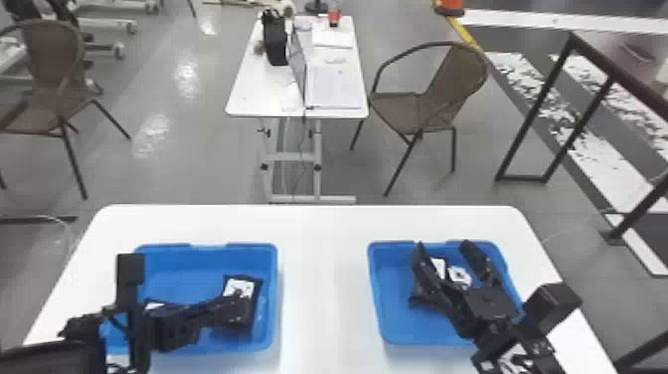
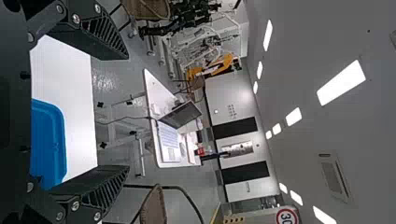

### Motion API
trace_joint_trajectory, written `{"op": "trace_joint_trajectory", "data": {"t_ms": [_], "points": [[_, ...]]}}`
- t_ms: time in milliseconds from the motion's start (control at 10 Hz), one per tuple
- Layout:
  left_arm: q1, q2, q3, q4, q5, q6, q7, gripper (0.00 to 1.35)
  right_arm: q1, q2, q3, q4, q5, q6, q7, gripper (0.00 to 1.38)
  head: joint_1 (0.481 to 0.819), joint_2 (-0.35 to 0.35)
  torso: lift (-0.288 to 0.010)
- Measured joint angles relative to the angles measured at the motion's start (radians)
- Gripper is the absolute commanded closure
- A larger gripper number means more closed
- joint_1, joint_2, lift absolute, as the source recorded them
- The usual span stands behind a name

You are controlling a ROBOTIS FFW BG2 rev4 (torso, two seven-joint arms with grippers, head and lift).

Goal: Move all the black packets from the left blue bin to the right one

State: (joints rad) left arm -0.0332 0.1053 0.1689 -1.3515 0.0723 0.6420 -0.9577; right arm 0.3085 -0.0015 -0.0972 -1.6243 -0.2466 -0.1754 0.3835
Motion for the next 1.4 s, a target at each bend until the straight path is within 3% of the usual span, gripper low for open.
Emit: {"op": "trace_joint_trajectory", "data": {"t_ms": [200, 300, 600, 800, 1100, 1400], "points": [[0.002, -0.061, 0.101, -0.013, -0.093, -0.019, 0.023, 0.13, 0.003, 0.000, 0.002, 0.003, -0.010, 0.002, 0.000, 0.20, 0.695, -0.025, 0.000], [-0.008, -0.070, 0.117, -0.021, -0.117, 0.008, 0.060, 0.13, 0.004, 0.000, 0.002, 0.004, -0.014, 0.004, 0.000, 0.20, 0.695, -0.008, 0.000], [-0.048, -0.064, 0.098, -0.024, -0.077, 0.104, 0.130, 0.14, 0.000, 0.000, 0.004, 0.015, -0.027, 0.007, 0.000, 0.20, 0.695, -0.007, 0.000], [-0.050, -0.065, 0.096, -0.024, -0.042, 0.089, 0.183, 0.14, 0.000, 0.000, 0.005, 0.020, -0.039, 0.007, 0.000, 0.20, 0.695, -0.006, 0.000], [-0.087, -0.033, 0.049, -0.005, -0.135, 0.165, 0.202, 0.15, -0.005, 0.000, 0.010, 0.032, -0.053, 0.008, 0.000, 0.20, 0.695, 0.011, 0.000], [-0.201, 0.002, -0.054, 0.180, -0.152, 0.152, 0.193, 0.16, -0.016, 0.000, 0.016, 0.042, -0.065, 0.010, 0.000, 0.20, 0.695, -0.007, 0.000]]}}
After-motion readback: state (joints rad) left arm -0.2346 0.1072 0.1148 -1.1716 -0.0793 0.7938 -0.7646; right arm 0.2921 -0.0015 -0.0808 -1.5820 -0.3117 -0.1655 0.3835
